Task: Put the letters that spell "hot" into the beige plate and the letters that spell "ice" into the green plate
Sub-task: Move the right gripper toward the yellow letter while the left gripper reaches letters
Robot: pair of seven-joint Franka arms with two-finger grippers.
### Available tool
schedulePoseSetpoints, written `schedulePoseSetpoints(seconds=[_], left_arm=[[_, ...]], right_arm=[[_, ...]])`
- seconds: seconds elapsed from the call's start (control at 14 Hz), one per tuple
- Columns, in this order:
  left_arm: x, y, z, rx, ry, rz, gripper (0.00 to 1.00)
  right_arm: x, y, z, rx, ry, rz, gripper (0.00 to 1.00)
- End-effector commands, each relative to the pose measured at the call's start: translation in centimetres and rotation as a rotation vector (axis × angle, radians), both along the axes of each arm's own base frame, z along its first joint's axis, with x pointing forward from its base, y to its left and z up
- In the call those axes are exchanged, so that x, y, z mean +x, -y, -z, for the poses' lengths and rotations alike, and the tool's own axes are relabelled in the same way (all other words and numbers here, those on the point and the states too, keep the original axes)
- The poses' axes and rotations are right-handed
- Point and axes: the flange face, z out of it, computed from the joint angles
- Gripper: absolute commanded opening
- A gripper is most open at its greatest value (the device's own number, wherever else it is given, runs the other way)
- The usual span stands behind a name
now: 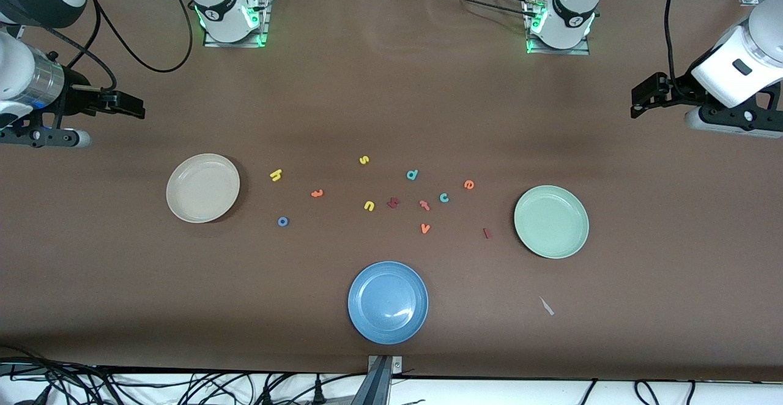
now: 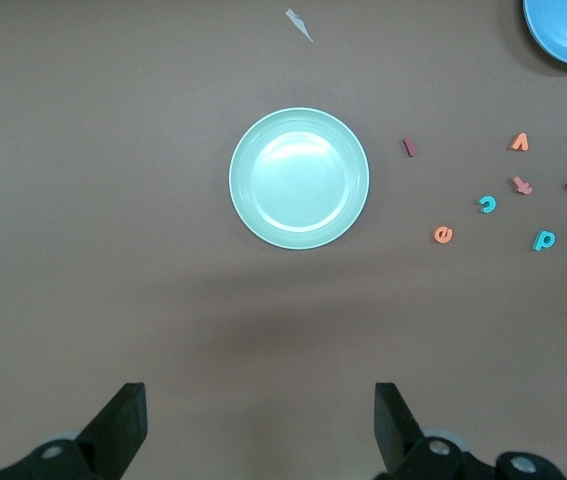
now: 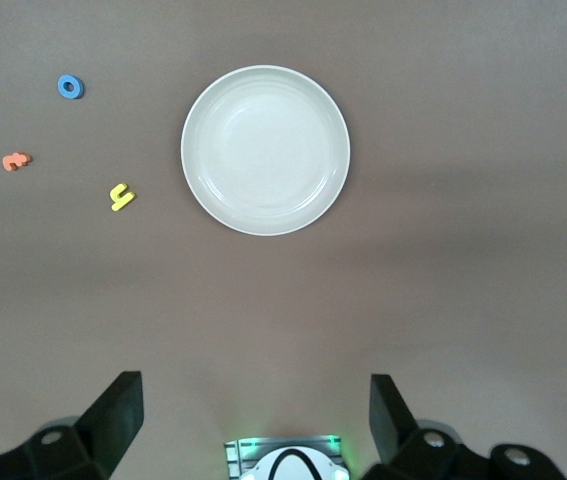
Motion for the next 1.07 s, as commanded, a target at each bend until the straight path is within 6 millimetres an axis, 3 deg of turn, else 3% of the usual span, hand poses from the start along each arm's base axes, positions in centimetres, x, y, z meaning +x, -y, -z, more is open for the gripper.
schedulePoseSetpoints(seconds=[0.0, 0.36, 0.64, 0.79, 1.0], left_arm=[[0.5, 0.1, -0.4, 0.016, 0.010, 0.010, 1.00], [0.7, 0.2, 0.1, 0.017, 0.001, 0.008, 1.00], [0.8, 0.5, 0.4, 0.017, -0.004, 0.013, 1.00], [1.6, 1.9, 2.4, 0.016, -0.041, 0.037, 1.00], [2.6, 6.0, 7.1, 0.023, -0.120, 0.102, 1.00]], right_arm=[[-0.1, -1.4, 0.5, 0.027, 0.009, 0.124, 1.00], [-1.4, -6.5, 3.9, -0.004, 0.032, 0.255, 1.00], [-2.3, -10.8, 8.1, -0.020, 0.100, 0.384, 1.00], [-2.5, -12.7, 10.4, -0.035, 0.114, 0.485, 1.00], [-3.6, -15.3, 14.6, -0.044, 0.149, 0.668, 1.00]])
